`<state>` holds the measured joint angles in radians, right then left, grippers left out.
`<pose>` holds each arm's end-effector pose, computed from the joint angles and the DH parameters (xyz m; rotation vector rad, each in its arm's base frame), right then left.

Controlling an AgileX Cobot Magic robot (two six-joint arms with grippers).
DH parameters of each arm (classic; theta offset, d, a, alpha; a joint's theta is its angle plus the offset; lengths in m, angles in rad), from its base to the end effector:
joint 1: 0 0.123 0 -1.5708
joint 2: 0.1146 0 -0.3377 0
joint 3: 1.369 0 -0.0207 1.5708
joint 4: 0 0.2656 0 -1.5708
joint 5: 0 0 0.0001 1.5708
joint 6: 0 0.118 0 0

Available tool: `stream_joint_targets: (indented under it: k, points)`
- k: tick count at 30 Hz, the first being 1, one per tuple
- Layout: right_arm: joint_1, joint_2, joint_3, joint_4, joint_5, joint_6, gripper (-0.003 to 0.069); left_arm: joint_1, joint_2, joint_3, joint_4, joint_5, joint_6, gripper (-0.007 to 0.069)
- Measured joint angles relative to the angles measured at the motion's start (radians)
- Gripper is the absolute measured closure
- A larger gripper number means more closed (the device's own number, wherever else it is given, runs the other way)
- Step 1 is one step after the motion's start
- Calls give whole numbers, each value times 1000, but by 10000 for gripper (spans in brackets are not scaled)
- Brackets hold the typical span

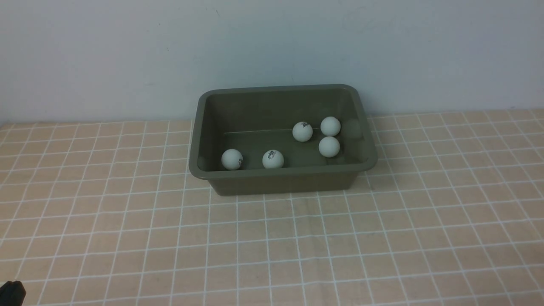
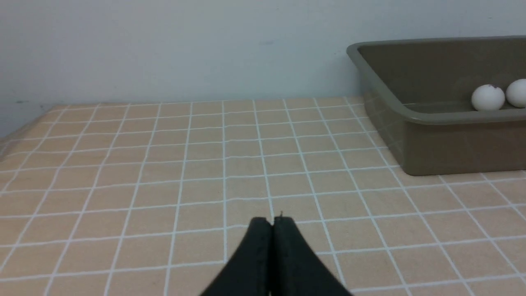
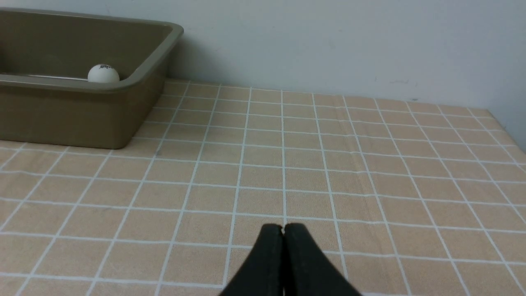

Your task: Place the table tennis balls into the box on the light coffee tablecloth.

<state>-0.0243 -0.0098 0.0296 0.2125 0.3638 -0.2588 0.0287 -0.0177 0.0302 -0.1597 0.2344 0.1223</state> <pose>0.0407 0.0079 0.1632 -0.0851 1.8569 0.0115 0.0438 -0.0031 0.1776 -0.0261 1.7274 -0.0352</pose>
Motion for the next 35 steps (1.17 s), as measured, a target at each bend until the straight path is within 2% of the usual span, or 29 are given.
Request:
stream_joint_targets:
  k: [35]
  points:
    - [0,0,0,0,3,0,677,25,0,0,0,0,0,693]
